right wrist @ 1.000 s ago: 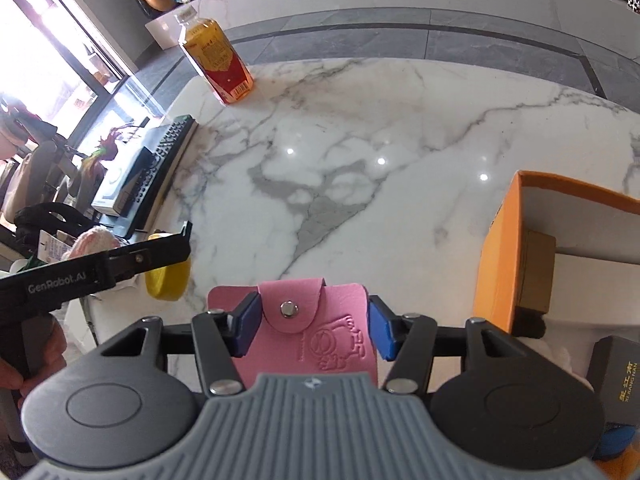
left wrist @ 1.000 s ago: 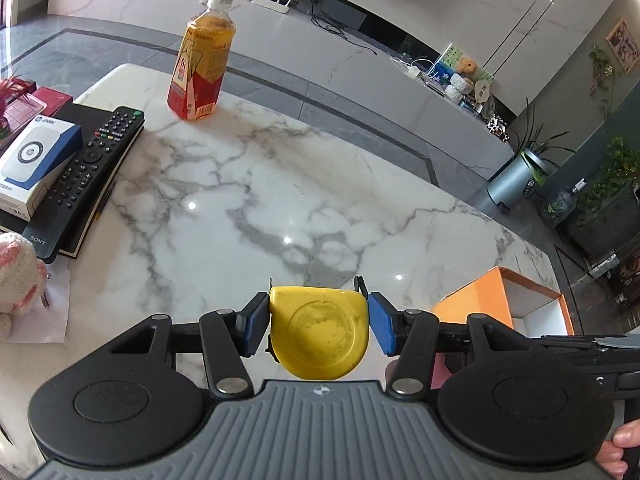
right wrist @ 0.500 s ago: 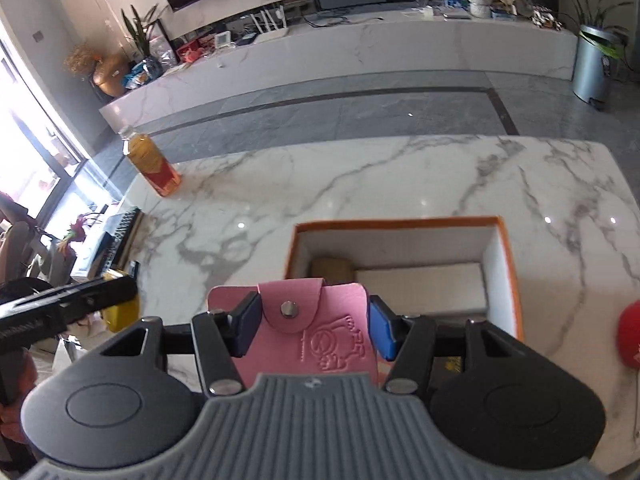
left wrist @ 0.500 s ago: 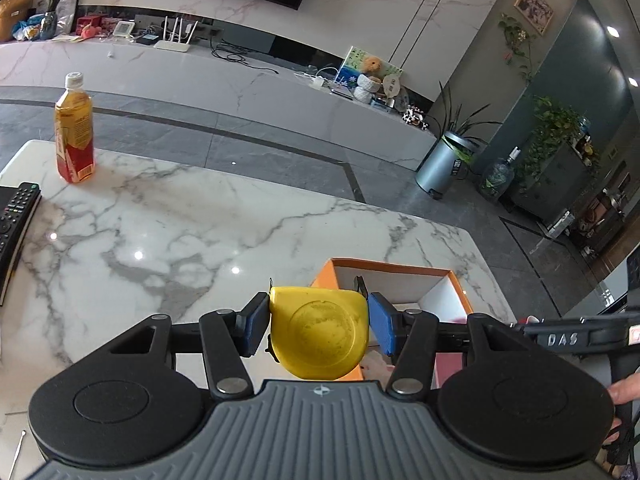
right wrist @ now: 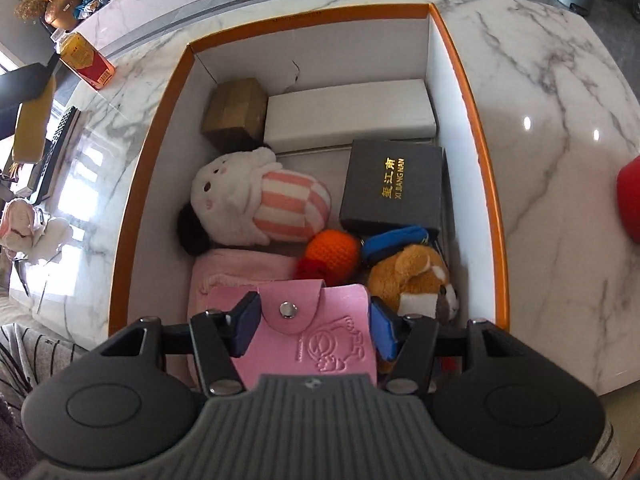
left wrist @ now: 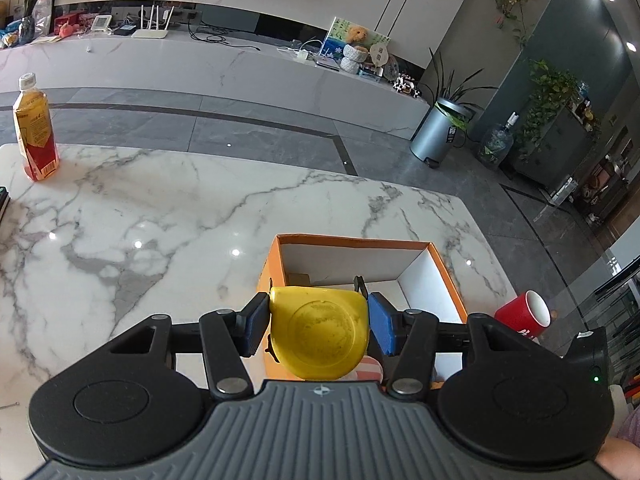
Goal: Organize objects
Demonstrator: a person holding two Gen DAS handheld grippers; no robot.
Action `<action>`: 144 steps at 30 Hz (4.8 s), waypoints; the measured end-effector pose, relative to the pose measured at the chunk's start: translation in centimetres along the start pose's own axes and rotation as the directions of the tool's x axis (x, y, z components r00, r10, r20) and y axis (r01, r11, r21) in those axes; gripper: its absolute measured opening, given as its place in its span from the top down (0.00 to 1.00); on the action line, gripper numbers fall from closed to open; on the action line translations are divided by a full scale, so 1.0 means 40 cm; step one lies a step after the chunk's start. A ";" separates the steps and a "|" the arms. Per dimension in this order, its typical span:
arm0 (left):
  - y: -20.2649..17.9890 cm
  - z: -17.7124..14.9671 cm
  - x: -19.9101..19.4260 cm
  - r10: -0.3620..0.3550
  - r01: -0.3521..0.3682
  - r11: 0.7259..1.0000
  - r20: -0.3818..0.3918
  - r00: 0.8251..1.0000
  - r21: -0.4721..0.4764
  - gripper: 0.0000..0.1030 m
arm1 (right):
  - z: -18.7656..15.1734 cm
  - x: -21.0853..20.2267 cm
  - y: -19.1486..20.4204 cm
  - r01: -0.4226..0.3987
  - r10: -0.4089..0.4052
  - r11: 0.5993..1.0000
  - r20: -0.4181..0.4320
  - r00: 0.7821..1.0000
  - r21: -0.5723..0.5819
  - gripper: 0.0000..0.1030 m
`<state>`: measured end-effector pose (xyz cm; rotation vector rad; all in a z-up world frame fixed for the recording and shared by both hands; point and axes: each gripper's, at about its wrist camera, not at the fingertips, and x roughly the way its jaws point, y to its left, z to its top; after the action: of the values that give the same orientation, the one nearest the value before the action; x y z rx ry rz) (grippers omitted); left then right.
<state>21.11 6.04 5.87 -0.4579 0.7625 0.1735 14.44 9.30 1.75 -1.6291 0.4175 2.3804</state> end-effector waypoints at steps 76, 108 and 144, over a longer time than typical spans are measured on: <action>-0.270 -0.075 0.042 0.167 -0.226 0.937 0.227 0.960 0.266 0.08 | 0.060 -0.164 0.011 0.214 -0.147 0.971 0.445 0.884 -0.105 0.09; -0.154 -0.479 -0.172 0.308 -0.341 0.940 0.378 0.873 0.022 0.08 | -0.464 -0.261 0.119 0.172 -0.079 0.984 0.770 0.634 -0.040 0.01; -0.185 -0.499 -0.161 0.330 -0.397 0.911 0.386 0.862 0.107 0.08 | -0.471 -0.239 0.116 0.065 0.014 0.994 0.714 0.700 -0.084 0.01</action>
<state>6.34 -9.61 0.26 -0.0916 0.4888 0.5258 32.66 -2.02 4.72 -0.5923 0.1091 2.7921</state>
